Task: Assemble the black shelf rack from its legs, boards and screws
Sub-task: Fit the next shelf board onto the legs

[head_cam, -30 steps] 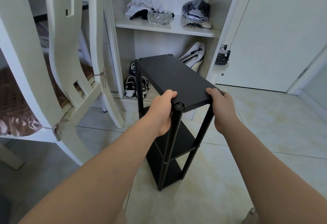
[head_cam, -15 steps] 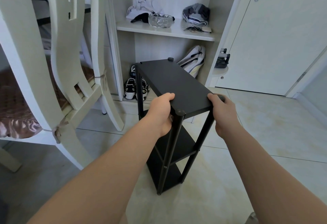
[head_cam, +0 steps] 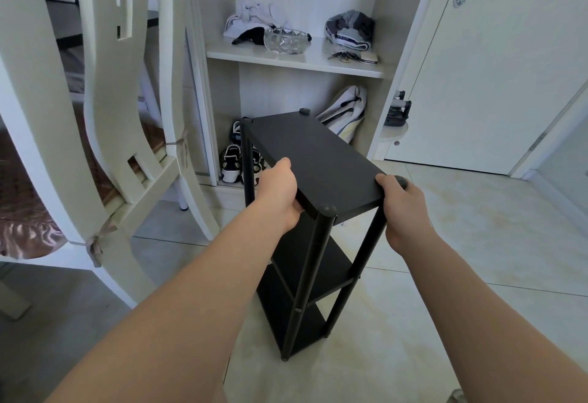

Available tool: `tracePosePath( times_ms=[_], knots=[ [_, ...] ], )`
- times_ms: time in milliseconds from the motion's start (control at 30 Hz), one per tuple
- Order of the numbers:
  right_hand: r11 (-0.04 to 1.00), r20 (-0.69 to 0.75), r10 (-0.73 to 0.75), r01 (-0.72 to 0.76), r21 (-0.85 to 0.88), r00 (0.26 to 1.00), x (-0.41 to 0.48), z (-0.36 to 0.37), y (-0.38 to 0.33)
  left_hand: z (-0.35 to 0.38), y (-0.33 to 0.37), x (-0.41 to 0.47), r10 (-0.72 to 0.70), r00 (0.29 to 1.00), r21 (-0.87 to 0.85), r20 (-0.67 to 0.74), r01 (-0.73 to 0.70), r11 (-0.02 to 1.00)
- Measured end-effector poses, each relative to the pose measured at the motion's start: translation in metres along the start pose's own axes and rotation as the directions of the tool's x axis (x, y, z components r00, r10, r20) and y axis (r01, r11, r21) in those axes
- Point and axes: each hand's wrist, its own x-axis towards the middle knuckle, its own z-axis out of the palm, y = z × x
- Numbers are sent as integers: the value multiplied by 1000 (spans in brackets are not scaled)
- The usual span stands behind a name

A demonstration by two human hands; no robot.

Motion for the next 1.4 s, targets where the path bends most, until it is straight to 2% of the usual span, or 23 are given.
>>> tracePosePath(
  times_ms=[567,1400],
  knots=[
    [997,-26,61,-62,-37,998,2,-3,4,-2,-16,-2,-40,998,48,-49,42,998],
    [994,-84,50,-58,-92,995,0,-1,8,-5,-19,-2,-80,994,36,-78,84,996]
  ],
)
